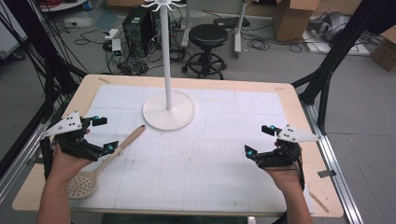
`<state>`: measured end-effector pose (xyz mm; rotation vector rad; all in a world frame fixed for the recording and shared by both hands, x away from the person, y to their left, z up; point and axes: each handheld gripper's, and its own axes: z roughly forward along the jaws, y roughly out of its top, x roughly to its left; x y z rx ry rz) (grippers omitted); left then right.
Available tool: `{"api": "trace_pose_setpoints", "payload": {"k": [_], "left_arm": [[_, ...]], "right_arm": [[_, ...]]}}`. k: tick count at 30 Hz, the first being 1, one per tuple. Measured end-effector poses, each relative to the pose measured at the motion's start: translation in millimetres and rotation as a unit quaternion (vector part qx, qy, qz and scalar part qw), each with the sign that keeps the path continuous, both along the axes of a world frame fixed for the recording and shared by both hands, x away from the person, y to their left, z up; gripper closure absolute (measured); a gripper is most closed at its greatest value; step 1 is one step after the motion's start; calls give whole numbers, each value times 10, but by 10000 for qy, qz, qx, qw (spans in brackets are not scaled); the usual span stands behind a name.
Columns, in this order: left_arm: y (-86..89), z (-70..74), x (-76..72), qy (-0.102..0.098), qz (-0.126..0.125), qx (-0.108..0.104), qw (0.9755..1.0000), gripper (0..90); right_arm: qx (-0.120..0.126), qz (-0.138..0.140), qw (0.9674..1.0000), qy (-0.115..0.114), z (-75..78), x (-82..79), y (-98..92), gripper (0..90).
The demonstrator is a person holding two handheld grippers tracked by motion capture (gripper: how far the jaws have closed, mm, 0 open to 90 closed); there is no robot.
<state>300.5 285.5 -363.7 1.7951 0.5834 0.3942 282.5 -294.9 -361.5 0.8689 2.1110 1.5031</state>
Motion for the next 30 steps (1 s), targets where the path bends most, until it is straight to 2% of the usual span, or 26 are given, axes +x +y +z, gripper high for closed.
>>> {"api": "trace_pose_setpoints", "payload": {"k": [19, 24, 30], "left_arm": [[7, 17, 9, -30, 6, -45, 10000, 17], [24, 24, 7, 1, 81, -47, 10000, 17], [11, 1, 34, 126, 240, 129, 9995, 17]], "right_arm": [[-51, -20, 10000, -13, -5, -35, -20, 5], [-65, -29, 10000, 10, -22, -24, -18, 5], [-67, -22, 10000, 19, -28, -24, -19, 5]]}}
